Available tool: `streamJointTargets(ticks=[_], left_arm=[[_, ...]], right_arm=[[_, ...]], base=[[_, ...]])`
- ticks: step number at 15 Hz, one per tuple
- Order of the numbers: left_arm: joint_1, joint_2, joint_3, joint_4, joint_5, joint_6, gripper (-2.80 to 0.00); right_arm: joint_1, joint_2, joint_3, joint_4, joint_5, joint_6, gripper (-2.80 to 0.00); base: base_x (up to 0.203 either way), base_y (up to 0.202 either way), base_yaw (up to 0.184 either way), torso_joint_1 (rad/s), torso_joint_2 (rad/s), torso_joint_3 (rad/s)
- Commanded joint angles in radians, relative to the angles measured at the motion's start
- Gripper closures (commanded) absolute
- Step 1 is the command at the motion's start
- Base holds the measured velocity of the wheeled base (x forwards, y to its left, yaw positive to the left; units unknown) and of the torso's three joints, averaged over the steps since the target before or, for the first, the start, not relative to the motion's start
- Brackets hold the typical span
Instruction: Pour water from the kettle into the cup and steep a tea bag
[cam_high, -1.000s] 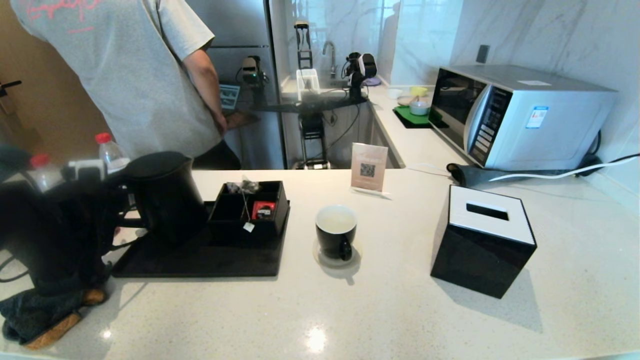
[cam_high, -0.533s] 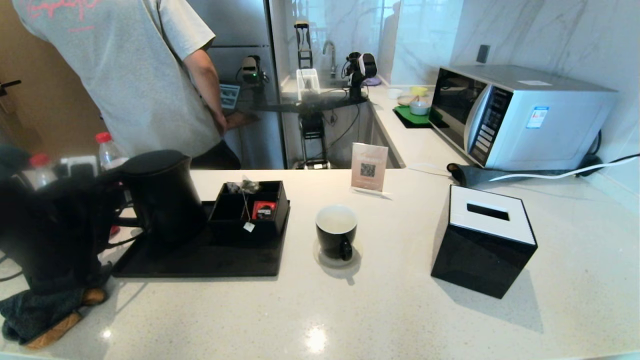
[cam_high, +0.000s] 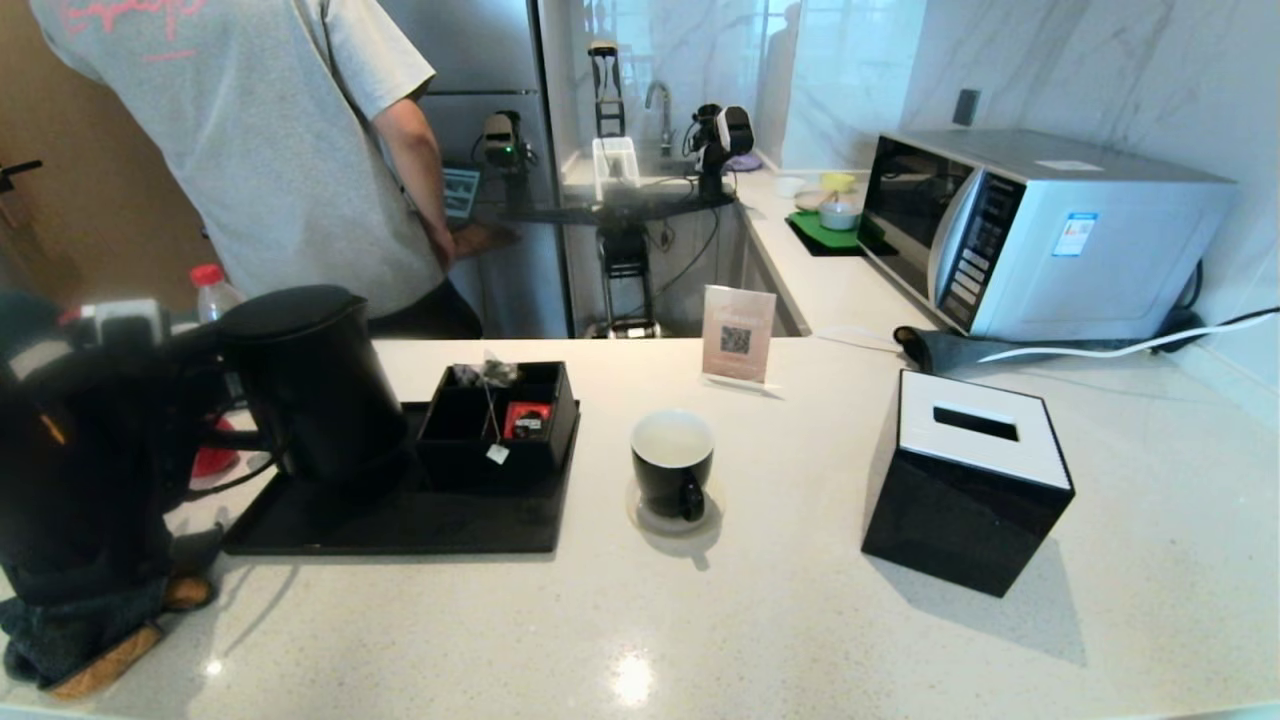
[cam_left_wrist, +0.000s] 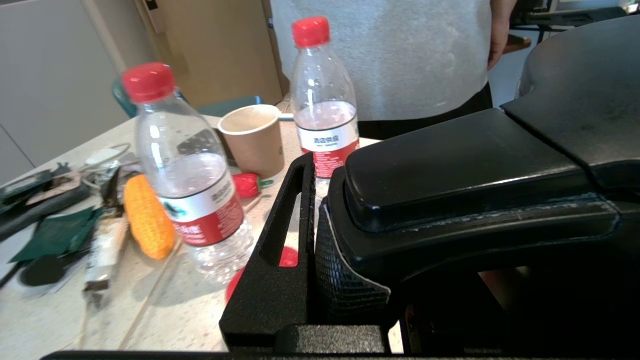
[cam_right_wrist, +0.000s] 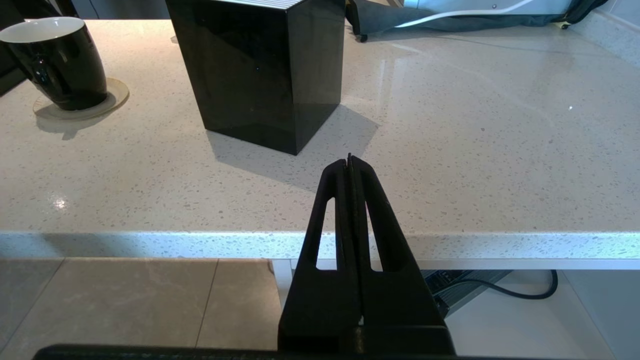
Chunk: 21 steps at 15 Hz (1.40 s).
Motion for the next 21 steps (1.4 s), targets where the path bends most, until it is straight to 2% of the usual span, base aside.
streamJointTargets(ticks=[1,8,11,21], left_arm=[[0.001,-0.08,0.051,-0.049,0.002,-0.002,0.0],[-0.001,-0.263,0.219,-0.049,0.001,-0.012,0.0],[-0.027,-0.356,0.302,-0.049,-0.001,-0.011,0.0],[-0.245,-0.618,0.546,-0.049,-0.004,-0.009,0.0]], right_arm=[[0.0,0.001,0.0,0.0,0.0,0.0,0.0],[0.0,0.001,0.0,0.0,0.0,0.0,0.0],[0.0,0.001,0.0,0.0,-0.001,0.0,0.0],[0.0,0.001,0.0,0.0,0.0,0.001,0.0]], base=[[0.0,0.0,0.0,0.0,0.0,0.0],[0.0,0.0,0.0,0.0,0.0,0.0],[0.0,0.0,0.0,0.0,0.0,0.0],[0.0,0.0,0.0,0.0,0.0,0.0]])
